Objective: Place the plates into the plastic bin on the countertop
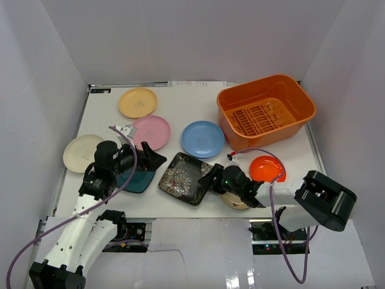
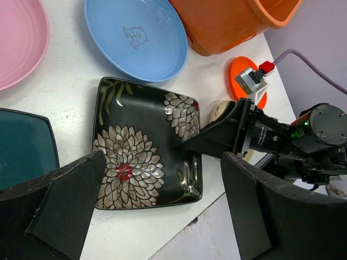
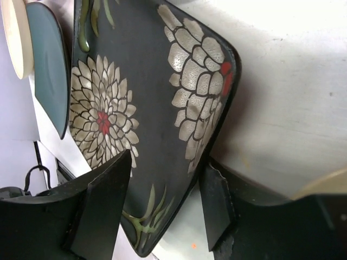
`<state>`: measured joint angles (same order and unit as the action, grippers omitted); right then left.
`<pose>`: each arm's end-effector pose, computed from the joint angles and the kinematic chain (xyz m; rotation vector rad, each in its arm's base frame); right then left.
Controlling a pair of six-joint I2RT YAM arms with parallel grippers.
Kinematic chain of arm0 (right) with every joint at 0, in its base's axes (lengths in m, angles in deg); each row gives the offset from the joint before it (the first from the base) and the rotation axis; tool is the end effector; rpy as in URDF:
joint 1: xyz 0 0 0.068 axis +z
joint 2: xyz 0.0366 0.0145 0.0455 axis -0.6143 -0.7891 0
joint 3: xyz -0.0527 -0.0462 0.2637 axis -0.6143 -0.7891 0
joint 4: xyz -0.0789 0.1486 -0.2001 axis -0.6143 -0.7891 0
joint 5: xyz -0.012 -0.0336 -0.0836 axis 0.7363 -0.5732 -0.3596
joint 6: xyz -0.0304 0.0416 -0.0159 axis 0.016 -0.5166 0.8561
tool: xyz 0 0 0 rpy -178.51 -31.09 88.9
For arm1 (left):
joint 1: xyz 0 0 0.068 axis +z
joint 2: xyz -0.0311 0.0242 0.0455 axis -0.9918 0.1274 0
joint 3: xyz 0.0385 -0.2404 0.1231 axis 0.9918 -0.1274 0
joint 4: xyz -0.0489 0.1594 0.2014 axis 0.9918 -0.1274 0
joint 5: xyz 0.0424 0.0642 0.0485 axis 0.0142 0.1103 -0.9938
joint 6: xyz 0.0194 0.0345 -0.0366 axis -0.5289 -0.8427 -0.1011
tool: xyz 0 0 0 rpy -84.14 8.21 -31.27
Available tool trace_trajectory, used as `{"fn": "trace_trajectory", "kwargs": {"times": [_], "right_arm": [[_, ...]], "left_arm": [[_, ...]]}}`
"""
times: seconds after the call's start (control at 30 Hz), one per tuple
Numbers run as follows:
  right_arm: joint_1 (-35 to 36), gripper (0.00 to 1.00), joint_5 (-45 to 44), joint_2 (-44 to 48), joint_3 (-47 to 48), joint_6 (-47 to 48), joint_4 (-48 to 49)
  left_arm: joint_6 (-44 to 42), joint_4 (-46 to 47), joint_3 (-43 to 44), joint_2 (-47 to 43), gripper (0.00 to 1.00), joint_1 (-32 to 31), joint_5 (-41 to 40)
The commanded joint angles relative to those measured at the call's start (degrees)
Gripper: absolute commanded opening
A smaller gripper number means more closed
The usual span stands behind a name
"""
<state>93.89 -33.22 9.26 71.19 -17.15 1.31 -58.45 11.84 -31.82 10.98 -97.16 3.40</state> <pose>0.1345 0.1885 0.1336 0.3020 2.2540 1.0649 0.1493 -0.0558 0.2796 0.1218 2.0672 -0.9334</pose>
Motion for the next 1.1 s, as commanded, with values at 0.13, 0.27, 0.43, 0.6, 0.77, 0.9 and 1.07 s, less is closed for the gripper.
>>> {"fn": "trace_trajectory", "kwargs": {"times": [0.13,0.27,0.43,0.6,0.77,0.9,1.07], "right_arm": [[0.3,0.45,-2.9,-4.4,2.2,-2.6,2.9],[0.3,0.22,-4.4,-4.1,0.1,-4.1,4.9],[0.5,0.08,-7.5,7.4,-5.4,-2.7,4.9],[0.6,0.08,-5.9,22.4,-1.7,8.1,-3.8],[-1.6,0.08,-7.0,34.0,12.1,18.9,-14.8],[-10.2,0.08,-4.6,34.9,22.7,25.9,-20.5],[-29.3,0.08,6.2,27.7,34.0,29.1,-23.3]], "left_arm": [[0.0,0.0,-0.4,-0.6,0.98,-0.4,0.2],[0.0,0.0,-0.3,-0.8,0.98,-0.4,0.2],[0.0,0.0,-0.4,-0.9,0.98,-0.4,0.0],[0.0,-0.1,-0.1,-0.6,0.98,-0.4,-0.7],[-0.3,-0.8,0.4,-1.3,0.98,-0.4,-2.4],[-0.2,-0.9,0.4,-2.1,0.98,-0.4,-2.6],[-0.1,-1.2,0.4,-4.0,0.98,-1.0,-3.2]]}}
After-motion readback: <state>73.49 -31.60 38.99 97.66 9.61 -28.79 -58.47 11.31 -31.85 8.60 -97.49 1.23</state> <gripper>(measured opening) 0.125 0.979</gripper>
